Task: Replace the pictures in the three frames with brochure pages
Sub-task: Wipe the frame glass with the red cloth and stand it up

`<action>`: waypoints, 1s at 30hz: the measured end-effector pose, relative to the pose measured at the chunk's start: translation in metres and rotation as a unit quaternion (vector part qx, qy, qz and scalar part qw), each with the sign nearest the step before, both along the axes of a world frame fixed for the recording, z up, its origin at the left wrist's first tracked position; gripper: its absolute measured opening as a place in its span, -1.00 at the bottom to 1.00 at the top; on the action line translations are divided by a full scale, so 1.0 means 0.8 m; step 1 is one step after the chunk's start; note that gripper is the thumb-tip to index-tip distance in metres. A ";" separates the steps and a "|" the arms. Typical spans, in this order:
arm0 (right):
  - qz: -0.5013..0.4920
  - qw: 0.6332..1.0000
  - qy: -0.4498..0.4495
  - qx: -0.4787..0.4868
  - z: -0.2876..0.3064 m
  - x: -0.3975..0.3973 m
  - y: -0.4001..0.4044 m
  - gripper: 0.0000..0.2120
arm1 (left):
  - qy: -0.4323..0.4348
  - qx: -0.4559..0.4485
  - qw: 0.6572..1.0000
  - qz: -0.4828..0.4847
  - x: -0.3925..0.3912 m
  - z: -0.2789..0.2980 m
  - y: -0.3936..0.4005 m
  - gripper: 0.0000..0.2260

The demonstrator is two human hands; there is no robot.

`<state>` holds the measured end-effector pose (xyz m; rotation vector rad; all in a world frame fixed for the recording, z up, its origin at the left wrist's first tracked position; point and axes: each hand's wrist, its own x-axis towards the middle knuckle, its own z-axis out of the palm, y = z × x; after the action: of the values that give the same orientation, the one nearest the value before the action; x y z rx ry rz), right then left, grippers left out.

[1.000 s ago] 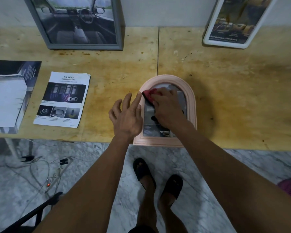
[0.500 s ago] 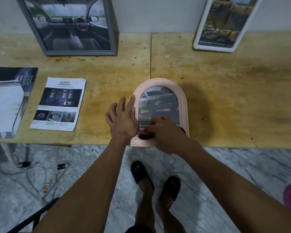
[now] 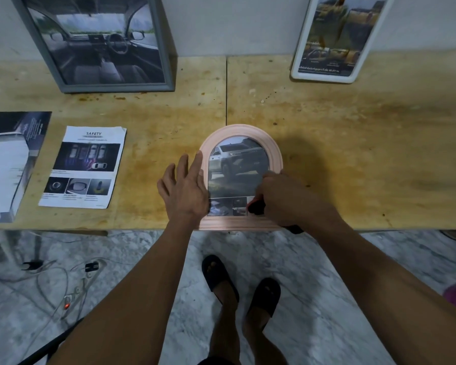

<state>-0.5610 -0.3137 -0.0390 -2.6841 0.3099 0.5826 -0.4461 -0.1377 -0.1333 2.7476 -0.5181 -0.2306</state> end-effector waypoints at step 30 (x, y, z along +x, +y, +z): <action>-0.378 0.890 -0.249 0.047 -0.052 -0.022 -0.032 -0.70 | 0.004 -0.031 0.999 -0.004 0.005 0.007 -0.001 -0.59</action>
<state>-0.5786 -0.3393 -0.0802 -2.2379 1.0592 -0.3144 -0.4417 -0.1385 -0.1281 2.6831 -0.5249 -0.2245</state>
